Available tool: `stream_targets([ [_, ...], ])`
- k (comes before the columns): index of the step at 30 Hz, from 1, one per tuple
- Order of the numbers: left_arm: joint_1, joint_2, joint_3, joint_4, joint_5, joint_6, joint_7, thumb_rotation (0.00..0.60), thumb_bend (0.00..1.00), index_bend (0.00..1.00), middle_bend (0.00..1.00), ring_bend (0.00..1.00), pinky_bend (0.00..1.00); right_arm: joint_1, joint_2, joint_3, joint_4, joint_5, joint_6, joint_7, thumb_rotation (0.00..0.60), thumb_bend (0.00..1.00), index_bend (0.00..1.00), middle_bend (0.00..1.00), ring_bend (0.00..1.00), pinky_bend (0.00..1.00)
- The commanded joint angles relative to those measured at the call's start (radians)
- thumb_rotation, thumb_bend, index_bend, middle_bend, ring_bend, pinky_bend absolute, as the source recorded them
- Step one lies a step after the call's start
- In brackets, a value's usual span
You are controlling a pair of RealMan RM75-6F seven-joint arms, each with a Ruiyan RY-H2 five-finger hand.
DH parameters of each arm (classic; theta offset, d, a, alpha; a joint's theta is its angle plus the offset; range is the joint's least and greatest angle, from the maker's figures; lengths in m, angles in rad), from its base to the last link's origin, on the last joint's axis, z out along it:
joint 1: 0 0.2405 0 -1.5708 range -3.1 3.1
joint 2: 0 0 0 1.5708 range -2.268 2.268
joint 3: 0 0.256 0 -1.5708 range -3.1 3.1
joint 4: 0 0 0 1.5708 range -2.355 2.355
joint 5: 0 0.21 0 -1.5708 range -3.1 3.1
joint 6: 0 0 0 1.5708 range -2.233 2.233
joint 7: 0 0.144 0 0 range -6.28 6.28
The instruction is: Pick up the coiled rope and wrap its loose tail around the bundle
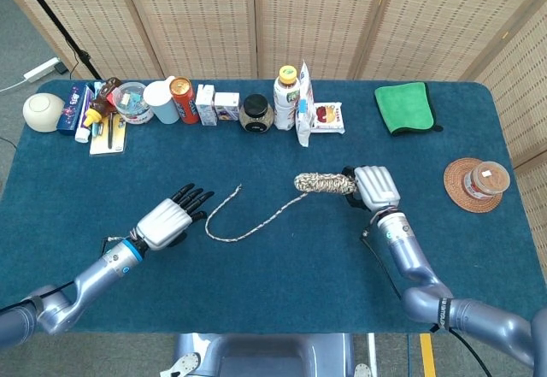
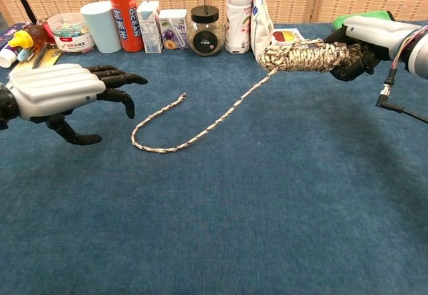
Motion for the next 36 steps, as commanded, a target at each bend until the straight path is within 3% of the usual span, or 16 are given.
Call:
stream_targets([
  [1, -0.014, -0.018, -0.003, -0.019, -0.027, -0.024, 0.024, 0.600, 0.31, 0.34, 0.00, 0.00, 0.00, -0.001, 0.001, -0.002, 0.000, 0.000, 0.001, -0.003, 0.600, 0.69, 0.60, 0.59, 0.47, 0.69],
  [8, -0.029, -0.051, -0.017, -0.024, -0.078, -0.049, 0.063, 0.600, 0.35, 0.42, 0.00, 0.00, 0.00, -0.002, 0.004, -0.001, -0.001, 0.004, 0.000, -0.006, 0.600, 0.69, 0.60, 0.59, 0.47, 0.69],
  [23, -0.048, -0.100, -0.013, 0.007, -0.123, -0.059, 0.096, 0.600, 0.35, 0.43, 0.00, 0.00, 0.00, -0.003, 0.000, -0.003, 0.010, 0.011, -0.007, 0.000, 0.600, 0.69, 0.60, 0.59, 0.47, 0.69],
  [36, -0.051, -0.147, 0.004, 0.067, -0.124, -0.033, 0.083, 0.600, 0.36, 0.50, 0.00, 0.00, 0.00, -0.005, 0.003, 0.000, 0.013, 0.003, -0.007, 0.014, 0.600, 0.69, 0.61, 0.60, 0.47, 0.69],
])
